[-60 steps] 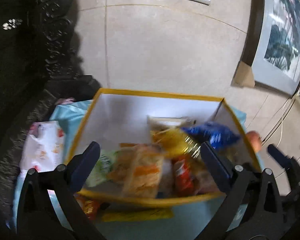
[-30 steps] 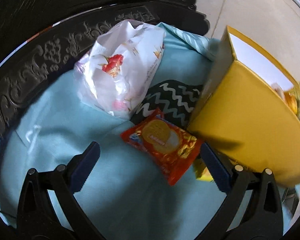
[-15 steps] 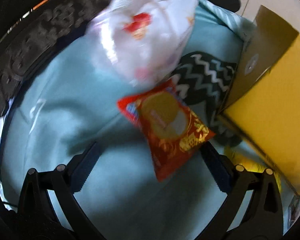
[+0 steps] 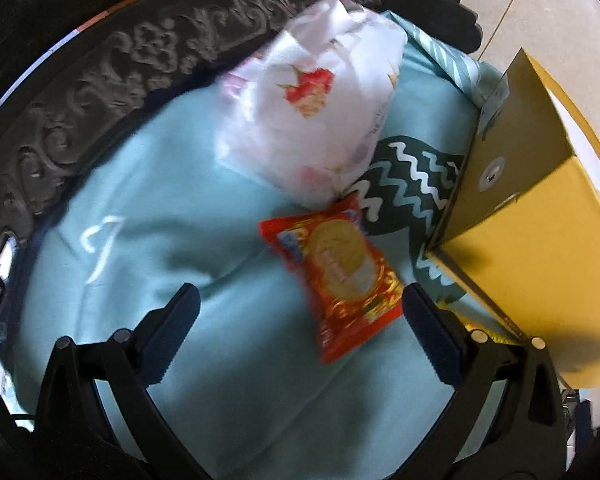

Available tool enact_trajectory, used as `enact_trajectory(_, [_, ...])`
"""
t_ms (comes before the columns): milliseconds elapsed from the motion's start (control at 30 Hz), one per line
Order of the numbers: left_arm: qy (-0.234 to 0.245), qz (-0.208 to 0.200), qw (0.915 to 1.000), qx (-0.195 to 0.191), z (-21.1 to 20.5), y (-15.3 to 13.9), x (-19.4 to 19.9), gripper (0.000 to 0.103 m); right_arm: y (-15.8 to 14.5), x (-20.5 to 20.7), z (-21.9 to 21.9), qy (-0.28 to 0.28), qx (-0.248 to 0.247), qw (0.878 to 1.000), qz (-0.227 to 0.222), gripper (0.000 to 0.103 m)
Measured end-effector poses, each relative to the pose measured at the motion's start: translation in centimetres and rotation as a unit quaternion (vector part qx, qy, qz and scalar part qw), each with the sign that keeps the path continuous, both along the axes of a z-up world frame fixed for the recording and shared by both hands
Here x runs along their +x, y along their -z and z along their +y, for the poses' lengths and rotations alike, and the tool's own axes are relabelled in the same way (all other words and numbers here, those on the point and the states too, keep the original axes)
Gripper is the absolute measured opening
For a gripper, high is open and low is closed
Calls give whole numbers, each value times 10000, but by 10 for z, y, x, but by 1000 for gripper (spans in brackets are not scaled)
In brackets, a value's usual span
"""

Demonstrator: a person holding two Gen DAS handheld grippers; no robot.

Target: Organize snacks

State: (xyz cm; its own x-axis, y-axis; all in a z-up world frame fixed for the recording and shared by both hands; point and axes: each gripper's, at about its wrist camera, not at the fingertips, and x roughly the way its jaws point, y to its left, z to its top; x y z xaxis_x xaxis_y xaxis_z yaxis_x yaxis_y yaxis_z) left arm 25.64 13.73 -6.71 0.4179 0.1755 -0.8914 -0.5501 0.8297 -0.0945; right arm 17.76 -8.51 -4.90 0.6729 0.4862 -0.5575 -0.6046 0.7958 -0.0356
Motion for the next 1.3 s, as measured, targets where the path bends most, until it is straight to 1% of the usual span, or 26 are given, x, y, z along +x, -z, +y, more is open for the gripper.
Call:
enact_trajectory(33, [-9, 36, 10000, -22, -1, 3, 5, 101, 4, 9, 12, -214, -210, 9995, 128, 83])
enact_trajectory(67, [-34, 55, 10000, -57, -3, 6, 8, 101, 8, 15, 19, -338, -328, 9986, 230, 78])
enact_trajectory(167, [-78, 113, 9998, -112, -3, 14, 15, 101, 20, 34, 36, -493, -636, 9961, 374, 71])
enact_trajectory(300, [-154, 200, 9997, -32, -1, 21, 32, 101, 30, 58, 42, -477, -580, 9949, 670, 66])
enact_trajectory(333, [-189, 189, 9996, -40, 0, 21, 33, 101, 30, 61, 41, -458, -517, 9958, 599, 63])
enact_trajectory(400, [-194, 168, 9997, -22, 0, 23, 37, 101, 28, 70, 38, -327, -445, 9958, 729, 53])
enact_trajectory(433, [-148, 170, 9997, 24, -1, 23, 37, 101, 26, 73, 36, -251, -421, 9956, 803, 42])
enact_trajectory(467, [-72, 184, 9998, 92, -3, 24, 37, 101, 26, 73, 34, -160, -489, 9954, 805, 22])
enact_trajectory(500, [52, 205, 9996, 201, -6, 25, 37, 101, 26, 73, 32, -16, -662, 9952, 717, 10])
enact_trajectory(533, [161, 233, 9991, 326, -10, 26, 36, 100, 25, 71, 26, 24, -679, 9950, 739, 3])
enact_trajectory(600, [323, 174, 9980, 521, -19, 26, 30, 94, 27, 65, 21, -141, -679, 9935, 908, 2])
enact_trajectory(633, [357, 160, 9978, 528, -19, 26, 27, 93, 30, 61, 19, -223, -768, 9915, 1022, 2])
enact_trajectory(667, [417, 165, 9976, 530, -21, 25, 24, 91, 36, 58, 20, -385, -880, 9873, 1267, 3])
enact_trajectory(700, [452, 180, 9975, 517, -21, 25, 22, 90, 41, 52, 21, -539, -934, 9862, 1252, 3])
enact_trajectory(733, [486, 202, 9974, 497, -22, 24, 17, 89, 44, 46, 20, -752, -896, 9845, 1309, 3])
enact_trajectory(767, [528, 229, 9972, 472, -23, 24, 15, 89, 43, 44, 16, -796, -745, 9850, 1338, 3])
enact_trajectory(800, [548, 237, 9971, 462, -23, 24, 11, 89, 40, 42, 12, -820, -560, 9869, 1275, 3])
enact_trajectory(833, [571, 243, 9971, 448, -22, 24, 10, 89, 34, 42, 6, -820, -355, 9894, 1144, 7])
enact_trajectory(900, [600, 240, 9970, 417, -21, 24, 9, 88, 27, 46, 4, -611, -325, 9943, 809, 24])
enact_trajectory(933, [607, 242, 9970, 413, -21, 24, 9, 88, 25, 51, 9, -441, -427, 9962, 618, 47])
enact_trajectory(967, [620, 244, 9969, 422, -22, 24, 9, 88, 25, 56, 13, -373, -511, 9967, 502, 60])
enact_trajectory(1067, [645, 217, 9966, 468, -21, 25, 10, 89, 29, 74, 31, -511, -849, 9942, 416, 60])
enact_trajectory(1133, [667, 169, 9963, 520, -21, 26, 8, 89, 40, 90, 42, -616, -1112, 9896, 665, 58])
enact_trajectory(1200, [696, 137, 9959, 557, -22, 26, 0, 89, 50, 90, 57, -674, -1432, 9850, 687, 59])
enact_trajectory(1233, [715, 131, 9957, 571, -23, 27, -1, 89, 53, 91, 58, -664, -1369, 9864, 627, 59])
enact_trajectory(1300, [739, 131, 9955, 573, -22, 27, -1, 90, 53, 102, 55, -615, -1167, 9858, 1035, 52])
